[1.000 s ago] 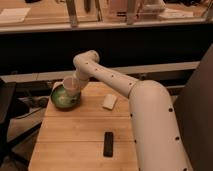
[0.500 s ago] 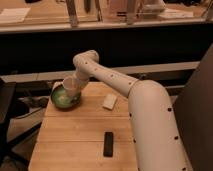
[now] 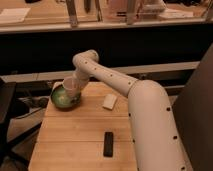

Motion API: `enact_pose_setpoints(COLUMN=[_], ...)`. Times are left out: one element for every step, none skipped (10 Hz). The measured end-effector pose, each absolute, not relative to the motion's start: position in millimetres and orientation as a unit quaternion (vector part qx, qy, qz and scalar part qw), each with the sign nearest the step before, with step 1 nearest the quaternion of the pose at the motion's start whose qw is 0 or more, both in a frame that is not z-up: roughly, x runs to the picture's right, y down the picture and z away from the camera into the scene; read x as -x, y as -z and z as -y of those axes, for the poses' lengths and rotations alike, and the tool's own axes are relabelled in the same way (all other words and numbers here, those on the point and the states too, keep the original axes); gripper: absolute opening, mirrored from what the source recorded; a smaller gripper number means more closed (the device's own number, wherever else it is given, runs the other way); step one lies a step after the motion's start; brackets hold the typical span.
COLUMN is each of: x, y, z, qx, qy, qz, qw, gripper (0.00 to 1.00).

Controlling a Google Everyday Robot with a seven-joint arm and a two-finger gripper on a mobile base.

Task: Place the ceramic cup in the ceramic bowl

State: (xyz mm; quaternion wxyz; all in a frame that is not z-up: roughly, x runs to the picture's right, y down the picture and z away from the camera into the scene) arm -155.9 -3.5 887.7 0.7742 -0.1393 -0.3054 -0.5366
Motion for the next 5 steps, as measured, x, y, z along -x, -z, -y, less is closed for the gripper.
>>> enact_pose_setpoints(x=[158.9,158.3,158.0,155.9,156.2], y=[-886.9,-887.1,-886.9,-887.1,-886.5], z=[3.1,3.0,3.3,3.2,3.5], qx=[0.14,0.141,0.141,0.143,0.144], qy=[0.538,0.538,0.538,0.538,0.538], qz=[0.307,0.306,0.306,0.306,0.306], qw=[0.773,0.773,0.773,0.773,0.772], gripper=[0.2,0.21,0.22,0.25,0.27])
